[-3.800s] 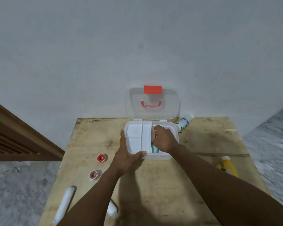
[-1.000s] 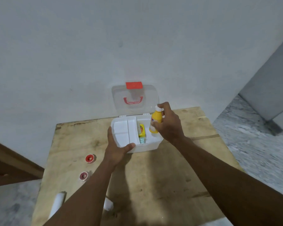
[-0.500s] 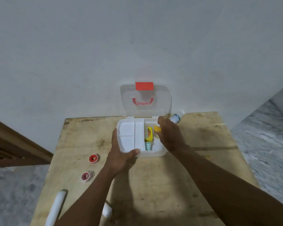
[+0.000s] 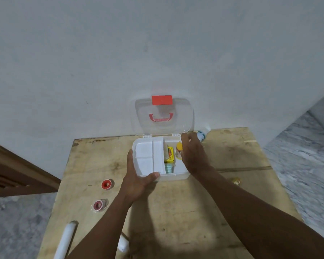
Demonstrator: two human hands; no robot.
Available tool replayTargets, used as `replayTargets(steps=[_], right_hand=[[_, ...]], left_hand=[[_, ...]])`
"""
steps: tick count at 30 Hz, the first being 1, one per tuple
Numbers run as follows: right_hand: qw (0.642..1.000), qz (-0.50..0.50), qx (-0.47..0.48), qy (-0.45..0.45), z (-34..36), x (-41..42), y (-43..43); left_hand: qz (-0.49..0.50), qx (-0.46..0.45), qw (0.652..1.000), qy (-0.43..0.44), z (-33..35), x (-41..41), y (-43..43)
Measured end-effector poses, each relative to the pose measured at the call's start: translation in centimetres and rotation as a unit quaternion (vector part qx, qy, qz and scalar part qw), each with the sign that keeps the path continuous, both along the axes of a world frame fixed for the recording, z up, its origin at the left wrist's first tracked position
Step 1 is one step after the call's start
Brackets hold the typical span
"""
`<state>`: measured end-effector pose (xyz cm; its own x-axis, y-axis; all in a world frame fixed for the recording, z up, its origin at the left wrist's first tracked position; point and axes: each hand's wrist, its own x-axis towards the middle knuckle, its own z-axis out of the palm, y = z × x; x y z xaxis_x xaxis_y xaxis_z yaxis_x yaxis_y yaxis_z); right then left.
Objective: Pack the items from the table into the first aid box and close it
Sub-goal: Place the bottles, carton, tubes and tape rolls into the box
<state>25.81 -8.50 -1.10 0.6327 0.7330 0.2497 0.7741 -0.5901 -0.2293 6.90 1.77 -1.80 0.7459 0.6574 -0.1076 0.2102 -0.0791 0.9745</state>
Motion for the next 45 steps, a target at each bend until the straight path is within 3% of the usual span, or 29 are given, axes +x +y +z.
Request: replayTargets(steps=[6,13,20,30,45], right_hand=[[0.999,-0.008,-0.018,-0.032,0.8,0.0,-0.2],[0.990,-0.102,0.070,0.068,3.4,-0.7,-1.6],[0.928,-0.262,0.081,0.252,4.9,-0.9,-3.8],[0.906,-0.288,0.066,0.303,3.0,3.2,-2.0],[0.840,-0.353,0.060,0.407,-1.2,10.2,2.7]], left_hand=[[0.001,-0.003,1.000,0.006,-0.4,-0.1,0.2],[-0.008,-0.008,1.000,0.001,-0.7,-0.3,0.3],[-0.013,-0.011,1.000,0.010,-0.8,-0.3,0.6],[0.032,0.009,0.999,0.041,-0.7,0.1,0.1],[0.032,0.004,0.999,0.021,0.3,1.1,-0.7]])
